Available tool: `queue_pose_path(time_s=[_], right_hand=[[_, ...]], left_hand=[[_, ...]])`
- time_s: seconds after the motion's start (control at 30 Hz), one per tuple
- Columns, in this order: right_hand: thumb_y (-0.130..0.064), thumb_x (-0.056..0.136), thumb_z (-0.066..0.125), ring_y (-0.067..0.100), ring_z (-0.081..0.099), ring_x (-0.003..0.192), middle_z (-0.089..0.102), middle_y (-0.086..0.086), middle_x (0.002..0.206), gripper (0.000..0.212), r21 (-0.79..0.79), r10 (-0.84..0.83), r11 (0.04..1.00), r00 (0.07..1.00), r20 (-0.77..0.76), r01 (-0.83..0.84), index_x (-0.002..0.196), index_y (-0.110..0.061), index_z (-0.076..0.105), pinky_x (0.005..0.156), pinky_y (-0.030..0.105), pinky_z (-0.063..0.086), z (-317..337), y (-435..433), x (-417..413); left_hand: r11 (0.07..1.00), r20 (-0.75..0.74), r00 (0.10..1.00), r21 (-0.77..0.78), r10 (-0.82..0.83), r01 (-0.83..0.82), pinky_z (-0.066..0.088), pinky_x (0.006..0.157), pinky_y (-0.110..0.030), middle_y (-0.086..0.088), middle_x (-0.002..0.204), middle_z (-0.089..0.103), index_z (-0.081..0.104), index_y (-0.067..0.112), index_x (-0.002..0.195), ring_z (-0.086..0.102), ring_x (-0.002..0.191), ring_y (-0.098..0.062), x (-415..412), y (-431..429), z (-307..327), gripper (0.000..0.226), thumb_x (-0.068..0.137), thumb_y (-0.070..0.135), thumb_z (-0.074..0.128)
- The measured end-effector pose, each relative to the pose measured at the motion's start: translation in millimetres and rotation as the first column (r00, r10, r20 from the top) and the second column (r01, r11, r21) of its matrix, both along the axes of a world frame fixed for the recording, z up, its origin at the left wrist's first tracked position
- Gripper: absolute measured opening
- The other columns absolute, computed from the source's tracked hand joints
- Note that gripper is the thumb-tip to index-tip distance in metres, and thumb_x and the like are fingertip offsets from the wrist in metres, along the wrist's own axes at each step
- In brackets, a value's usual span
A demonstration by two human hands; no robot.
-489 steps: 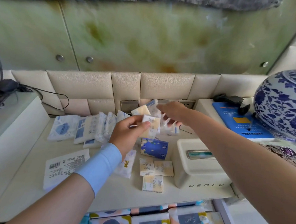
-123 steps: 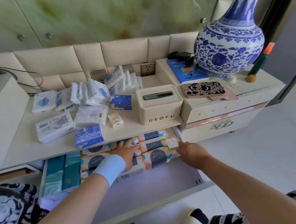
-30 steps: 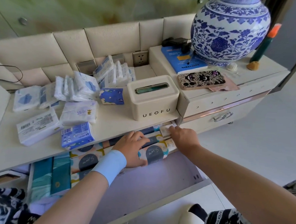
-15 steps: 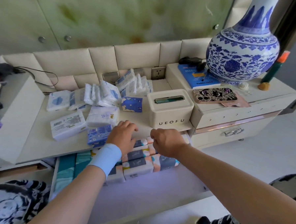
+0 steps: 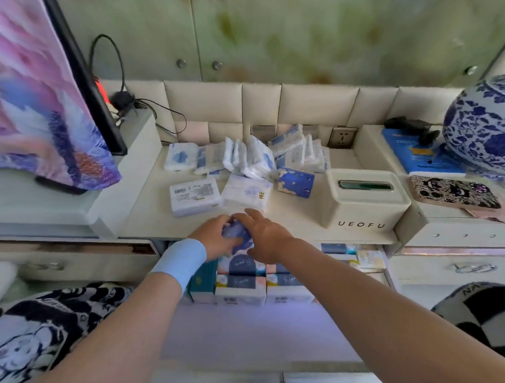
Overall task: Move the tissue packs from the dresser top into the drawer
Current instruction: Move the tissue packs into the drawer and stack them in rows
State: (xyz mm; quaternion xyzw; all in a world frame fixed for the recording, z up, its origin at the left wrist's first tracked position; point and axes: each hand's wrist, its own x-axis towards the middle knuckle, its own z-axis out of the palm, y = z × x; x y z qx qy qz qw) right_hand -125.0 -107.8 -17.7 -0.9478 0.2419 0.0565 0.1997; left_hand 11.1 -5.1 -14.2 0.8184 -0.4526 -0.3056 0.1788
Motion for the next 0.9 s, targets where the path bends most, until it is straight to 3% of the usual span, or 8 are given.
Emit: queue_pose_path(time_s=[0.07,0.13,0.33,0.43,0.57,0.67,0.77,0.9], right_hand=[[-0.018,0.080,0.075,0.034,0.057,0.113,0.041,0.011,0.138,0.066,0.045,0.013,0.999,0.992,0.125,-0.019,0.139,-0.017,0.045,0.093,0.043,0.049,-1,5,13],[-0.020,0.078,0.078,0.032,0.060,0.103,0.048,0.011,0.125,0.055,0.075,0.008,0.997,0.984,0.180,-0.022,0.127,-0.013,0.054,0.091,0.043,0.050,1,11,25],[-0.035,0.076,0.078,0.021,0.058,0.092,0.062,0.001,0.106,0.043,0.252,-0.034,0.968,0.997,0.064,0.017,0.111,-0.022,0.055,0.076,0.031,0.046,10,24,47],[-0.037,0.078,0.075,0.020,0.058,0.090,0.060,-0.001,0.105,0.046,0.267,-0.083,0.962,0.994,0.074,0.060,0.116,-0.022,0.054,0.076,0.032,0.046,10,33,56],[-0.036,0.079,0.069,0.025,0.061,0.093,0.063,0.002,0.107,0.038,0.183,-0.187,0.970,0.974,0.128,0.162,0.111,-0.020,0.055,0.075,0.031,0.046,8,31,62],[-0.033,0.079,0.066,0.031,0.060,0.094,0.055,0.006,0.111,0.041,0.080,-0.259,0.966,0.934,0.248,0.247,0.114,-0.019,0.054,0.072,0.033,0.046,4,20,61],[-0.031,0.080,0.064,0.032,0.057,0.095,0.048,0.008,0.117,0.054,-0.131,-0.113,0.978,0.944,0.309,0.160,0.131,-0.020,0.051,0.071,0.037,0.051,-3,11,60],[-0.034,0.080,0.063,0.032,0.056,0.096,0.049,0.010,0.115,0.065,-0.333,0.097,0.942,0.981,0.170,-0.035,0.143,-0.024,0.047,0.071,0.039,0.051,-17,-1,55]], left_hand=[[0.999,-0.103,0.993,-0.007,0.053,-0.054,0.048,0.089,-0.039,-0.007,0.108,0.068,0.064,0.018,0.110,0.063,0.100,-0.029,11,9,9,0.044,0.088,0.055,0.055],[0.994,-0.087,0.991,-0.038,0.097,-0.101,0.048,0.087,-0.037,-0.011,0.099,0.069,0.068,0.013,0.098,0.063,0.095,-0.030,21,20,16,0.044,0.093,0.054,0.051],[0.968,-0.089,0.974,-0.124,0.211,-0.221,0.048,0.084,-0.036,-0.005,0.094,0.068,0.067,0.016,0.097,0.064,0.090,-0.026,42,47,24,0.037,0.097,0.049,0.048],[0.960,-0.062,0.972,-0.155,0.227,-0.235,0.049,0.085,-0.036,0.000,0.099,0.064,0.060,0.023,0.108,0.062,0.092,-0.024,47,57,23,0.027,0.097,0.045,0.050],[0.968,0.048,0.976,-0.148,0.212,-0.203,0.047,0.097,-0.039,0.001,0.130,0.058,0.046,0.027,0.135,0.057,0.113,-0.024,59,61,27,0.037,0.099,0.035,0.048],[0.979,0.164,0.969,-0.119,0.183,-0.164,0.044,0.100,-0.038,0.000,0.141,0.051,0.041,0.025,0.142,0.052,0.123,-0.023,78,56,29,0.045,0.098,0.028,0.050],[0.992,0.337,0.933,-0.054,0.126,-0.115,0.042,0.102,-0.042,-0.005,0.143,0.046,0.037,0.024,0.145,0.046,0.127,-0.026,99,43,27,0.051,0.096,0.025,0.051],[0.995,0.474,0.879,0.096,-0.040,-0.006,0.034,0.111,-0.042,-0.002,0.158,0.023,0.025,0.025,0.152,0.025,0.143,-0.025,120,19,21,0.065,0.093,0.022,0.054]])
